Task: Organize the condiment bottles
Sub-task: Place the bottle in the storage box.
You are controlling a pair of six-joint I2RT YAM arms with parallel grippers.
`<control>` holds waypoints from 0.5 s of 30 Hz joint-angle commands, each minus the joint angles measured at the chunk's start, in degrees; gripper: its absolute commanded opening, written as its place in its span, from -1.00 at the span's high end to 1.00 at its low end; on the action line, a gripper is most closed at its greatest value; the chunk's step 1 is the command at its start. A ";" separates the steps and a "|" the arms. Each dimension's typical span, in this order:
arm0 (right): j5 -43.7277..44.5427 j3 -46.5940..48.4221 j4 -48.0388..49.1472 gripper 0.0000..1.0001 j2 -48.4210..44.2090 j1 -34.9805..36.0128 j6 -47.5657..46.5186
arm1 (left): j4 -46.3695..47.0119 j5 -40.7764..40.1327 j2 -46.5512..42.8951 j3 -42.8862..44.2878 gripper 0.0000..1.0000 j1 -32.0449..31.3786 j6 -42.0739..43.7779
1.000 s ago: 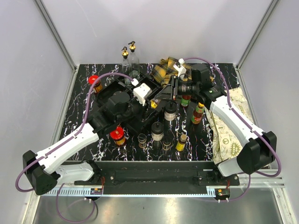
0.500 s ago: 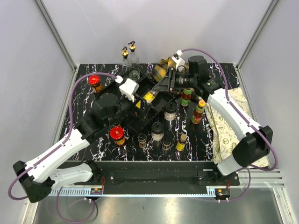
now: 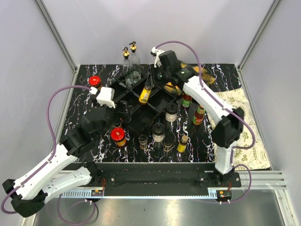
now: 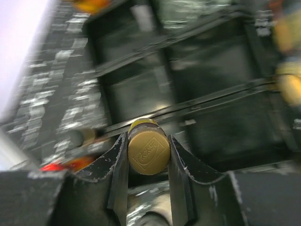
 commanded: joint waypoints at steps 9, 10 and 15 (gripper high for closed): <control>28.07 10.23 7.85 1.00 9.81 2.95 -8.48 | -2.72 -10.17 -4.72 -3.11 -0.98 0.21 -4.42; 28.43 10.40 8.90 1.00 10.08 2.95 -8.39 | -2.64 -10.26 -4.72 -3.11 -0.98 0.21 -4.51; 28.79 11.54 10.32 1.00 11.92 3.12 -8.56 | -2.64 -10.34 -4.19 -3.37 -0.97 0.21 -4.16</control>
